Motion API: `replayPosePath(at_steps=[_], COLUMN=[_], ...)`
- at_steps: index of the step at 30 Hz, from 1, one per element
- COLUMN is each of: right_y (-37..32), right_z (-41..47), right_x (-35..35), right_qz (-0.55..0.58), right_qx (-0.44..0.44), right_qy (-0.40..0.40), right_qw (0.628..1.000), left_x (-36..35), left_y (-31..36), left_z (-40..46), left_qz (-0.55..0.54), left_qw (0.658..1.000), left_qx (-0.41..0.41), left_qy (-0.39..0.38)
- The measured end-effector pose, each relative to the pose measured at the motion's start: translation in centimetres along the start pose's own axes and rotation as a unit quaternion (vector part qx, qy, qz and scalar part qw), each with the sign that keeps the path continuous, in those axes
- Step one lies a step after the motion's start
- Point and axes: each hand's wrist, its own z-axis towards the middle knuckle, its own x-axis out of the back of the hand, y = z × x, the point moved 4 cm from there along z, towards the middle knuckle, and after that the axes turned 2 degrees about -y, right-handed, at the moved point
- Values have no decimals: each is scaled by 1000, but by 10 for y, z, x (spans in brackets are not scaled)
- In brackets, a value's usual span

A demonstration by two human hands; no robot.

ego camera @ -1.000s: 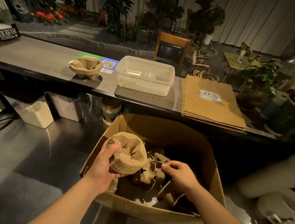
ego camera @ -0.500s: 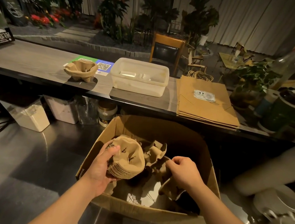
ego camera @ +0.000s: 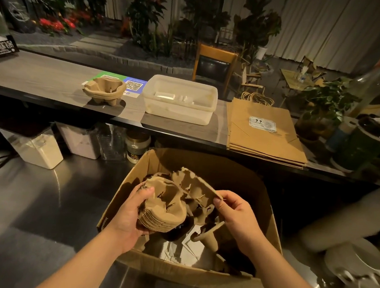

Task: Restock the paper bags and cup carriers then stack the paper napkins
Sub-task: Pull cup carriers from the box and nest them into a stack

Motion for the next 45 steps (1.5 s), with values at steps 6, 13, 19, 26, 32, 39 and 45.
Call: replayPosePath(at_steps=[6,13,19,26,32,39,45], right_y=[-7,-16,-19,-19,-15,-12,-12], right_z=[-6,-14,-18,-18,-14,-10,-10], right_x=[-8,-27,-43,-49,-21,2,5], right_qz=[54,-88,-289,-418,-120,179,258], right_qx=[30,98,142,155,51,-38,-85], right_qy=[-44,-74,-133,-200,-133,-5,152], right_qw=[997,989,937,873,983,983,950], left_x=[-4,-5,-3,-6,0,-1,-4], left_y=[4,3,5,2,2,2,4], left_z=[-4,-4,-3,0,3,4,2], left_qz=[11,15,24,42,24,6,17], left_qw=[1000,1000,999,998,999,999,999], left_qx=[-5,-4,-32,-37,-48,-45,-42], left_qy=[-9,-19,-34,-35,-5,0,-14])
